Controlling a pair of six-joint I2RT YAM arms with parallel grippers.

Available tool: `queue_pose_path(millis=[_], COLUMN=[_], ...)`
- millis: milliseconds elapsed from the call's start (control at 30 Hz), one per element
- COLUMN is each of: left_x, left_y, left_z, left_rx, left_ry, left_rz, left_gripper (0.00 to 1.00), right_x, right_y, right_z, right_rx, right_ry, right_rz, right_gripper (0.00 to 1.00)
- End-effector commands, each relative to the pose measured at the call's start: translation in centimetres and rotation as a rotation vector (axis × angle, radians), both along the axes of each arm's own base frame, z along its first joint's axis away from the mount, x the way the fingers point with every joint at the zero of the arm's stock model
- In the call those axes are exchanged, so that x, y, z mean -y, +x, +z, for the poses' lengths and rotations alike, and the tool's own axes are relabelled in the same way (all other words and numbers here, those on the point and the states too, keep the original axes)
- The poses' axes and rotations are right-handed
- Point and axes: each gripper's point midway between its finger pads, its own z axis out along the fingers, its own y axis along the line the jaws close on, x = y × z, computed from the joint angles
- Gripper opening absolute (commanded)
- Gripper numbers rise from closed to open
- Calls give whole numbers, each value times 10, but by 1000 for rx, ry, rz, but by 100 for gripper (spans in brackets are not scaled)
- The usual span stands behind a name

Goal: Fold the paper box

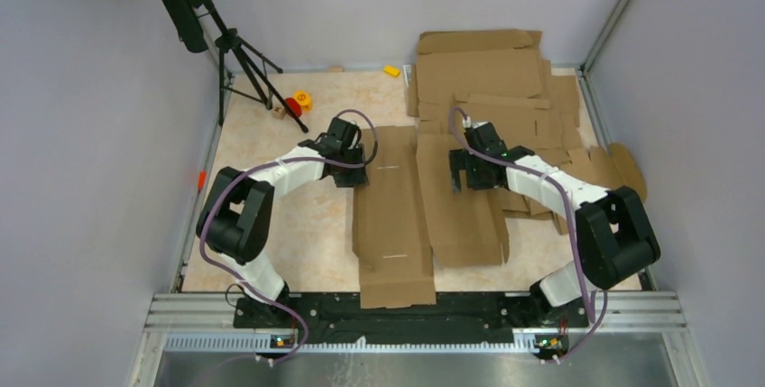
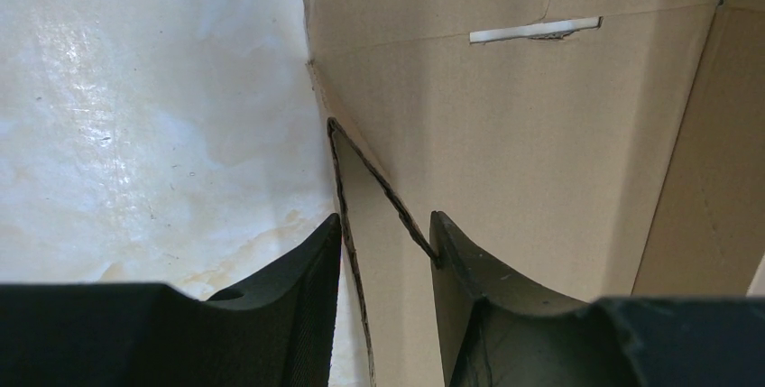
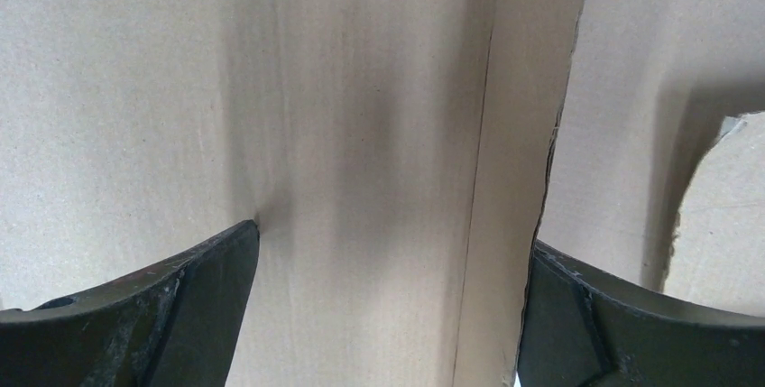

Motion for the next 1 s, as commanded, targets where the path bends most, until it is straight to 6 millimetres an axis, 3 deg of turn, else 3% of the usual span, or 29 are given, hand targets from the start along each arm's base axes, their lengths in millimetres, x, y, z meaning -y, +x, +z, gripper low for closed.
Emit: queue_pose_path(millis=[0,133,200,367,467,633,967], left_x=[20,29,31,29,29,31,34], left_y=[13,11,10,6,3,-2,-1], left_z=[27,27,25,22,19,15,14], left_rx=[68,65,58,48,44,36,31], left_ry=[-76,-125,-141,-138,-150,-172,-175], left_rz=[-39,-55,-56,-50,-36,-31,-24], left_gripper=[42,42,42,42,43,44,45], right_x=[-20,-46,-65,-92,-111,-116,-108], right_y=[-2,-13,-18,-22,-31,-38,-44], right_z=[10,0,2,12,8,-12,-29], right_rx=[-7,-72,-76,-67,-104,-127,-133], right_ry=[14,103,195,381,511,506,321], right_rz=[72,153,182,153,153,117,137], right_gripper=[96,96,96,97,97,97,97])
